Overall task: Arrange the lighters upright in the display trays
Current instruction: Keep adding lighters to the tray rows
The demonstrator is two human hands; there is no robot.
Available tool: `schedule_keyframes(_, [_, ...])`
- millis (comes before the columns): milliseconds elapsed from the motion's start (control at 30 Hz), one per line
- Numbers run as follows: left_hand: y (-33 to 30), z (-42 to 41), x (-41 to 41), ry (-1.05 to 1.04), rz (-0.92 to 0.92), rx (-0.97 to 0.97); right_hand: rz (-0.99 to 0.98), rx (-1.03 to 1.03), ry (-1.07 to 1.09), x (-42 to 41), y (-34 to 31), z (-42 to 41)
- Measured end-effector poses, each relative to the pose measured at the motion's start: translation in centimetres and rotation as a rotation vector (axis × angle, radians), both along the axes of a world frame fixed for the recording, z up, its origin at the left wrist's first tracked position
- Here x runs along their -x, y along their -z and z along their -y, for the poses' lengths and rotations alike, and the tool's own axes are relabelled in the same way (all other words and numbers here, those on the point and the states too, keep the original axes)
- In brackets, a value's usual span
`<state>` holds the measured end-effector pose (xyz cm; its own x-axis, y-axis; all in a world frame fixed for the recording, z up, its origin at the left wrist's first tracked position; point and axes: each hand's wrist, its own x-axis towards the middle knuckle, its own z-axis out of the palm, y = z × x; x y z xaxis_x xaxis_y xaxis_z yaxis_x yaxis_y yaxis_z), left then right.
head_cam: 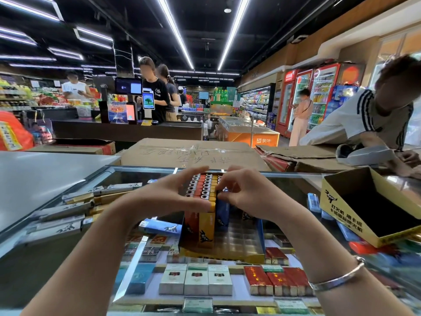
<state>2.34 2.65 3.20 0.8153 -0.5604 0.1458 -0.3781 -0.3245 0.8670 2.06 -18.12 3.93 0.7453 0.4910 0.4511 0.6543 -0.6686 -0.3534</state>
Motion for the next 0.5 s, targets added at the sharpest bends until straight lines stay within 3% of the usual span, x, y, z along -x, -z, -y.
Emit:
schedule_keyframes(100, [-1.0,-2.6,-0.5,-0.145,0.072,0.006,0.031,-0.109,-0.002,0.0,0.0,0.2])
schedule_keyframes(167, [-1.0,-3.6,-0.7,-0.173,-0.014,-0.09,0.094,-0.191,0.018,-0.1,-0.2,0.5])
schedule_keyframes(333, [1.5,-2.9,-1.4,-0.166,-0.094,-0.772,0.243,-0.325,0.17,-0.9,-0.2,1.5])
schedule_keyframes(500, [2.2,-2.9,-2.3,-0.282,-0.068,-0.784,0.323,-0.359,0.354,-1.6,0.3,2.0])
